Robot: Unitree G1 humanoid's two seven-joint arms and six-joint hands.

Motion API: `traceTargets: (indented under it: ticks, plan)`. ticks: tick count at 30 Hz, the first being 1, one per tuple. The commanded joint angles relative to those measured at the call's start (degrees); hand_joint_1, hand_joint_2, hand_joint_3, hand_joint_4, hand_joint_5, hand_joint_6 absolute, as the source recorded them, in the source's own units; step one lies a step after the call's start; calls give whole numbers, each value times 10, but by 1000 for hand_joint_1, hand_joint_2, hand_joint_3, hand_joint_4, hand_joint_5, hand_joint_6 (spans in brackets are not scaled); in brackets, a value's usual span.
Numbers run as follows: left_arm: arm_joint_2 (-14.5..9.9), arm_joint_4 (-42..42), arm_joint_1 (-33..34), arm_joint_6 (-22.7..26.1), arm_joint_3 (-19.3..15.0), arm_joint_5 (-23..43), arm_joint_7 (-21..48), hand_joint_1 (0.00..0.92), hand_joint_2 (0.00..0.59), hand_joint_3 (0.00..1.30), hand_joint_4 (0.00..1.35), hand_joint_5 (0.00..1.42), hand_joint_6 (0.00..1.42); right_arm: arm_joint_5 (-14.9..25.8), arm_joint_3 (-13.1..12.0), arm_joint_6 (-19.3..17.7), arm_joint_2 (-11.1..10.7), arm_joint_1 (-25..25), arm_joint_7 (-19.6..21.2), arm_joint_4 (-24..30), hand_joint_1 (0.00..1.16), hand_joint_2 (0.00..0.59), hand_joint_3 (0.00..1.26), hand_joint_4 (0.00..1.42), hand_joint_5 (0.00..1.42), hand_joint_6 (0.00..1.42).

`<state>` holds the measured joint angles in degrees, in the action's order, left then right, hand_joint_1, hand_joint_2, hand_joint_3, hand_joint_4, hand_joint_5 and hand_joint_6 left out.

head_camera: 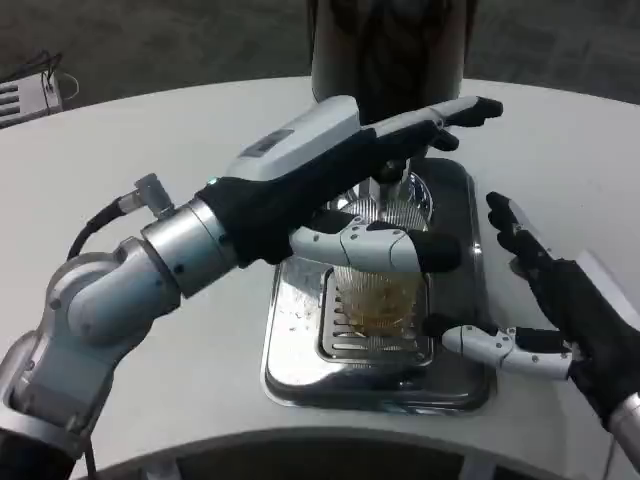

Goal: Grasp the cup under the faucet to collect the drink, then remove the cup.

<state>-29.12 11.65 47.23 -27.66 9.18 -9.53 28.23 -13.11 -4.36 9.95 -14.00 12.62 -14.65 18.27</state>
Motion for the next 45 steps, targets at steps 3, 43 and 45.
traceTargets:
  ticks: [3,43,45]
  plan:
    - [-11,2,-18,11,11,-10,23,0,0,108,96,174,224,9,25,-15,3,22,15,-22,820,193,0,0,0,0]
    - [96,-74,-145,-62,-122,61,-138,0,18,150,138,223,282,18,64,-22,20,91,58,-128,836,195,0,0,0,0]
    - [95,-122,-191,-55,-135,40,-156,0,21,150,136,223,283,18,66,-23,20,90,58,-129,836,195,0,0,0,0]
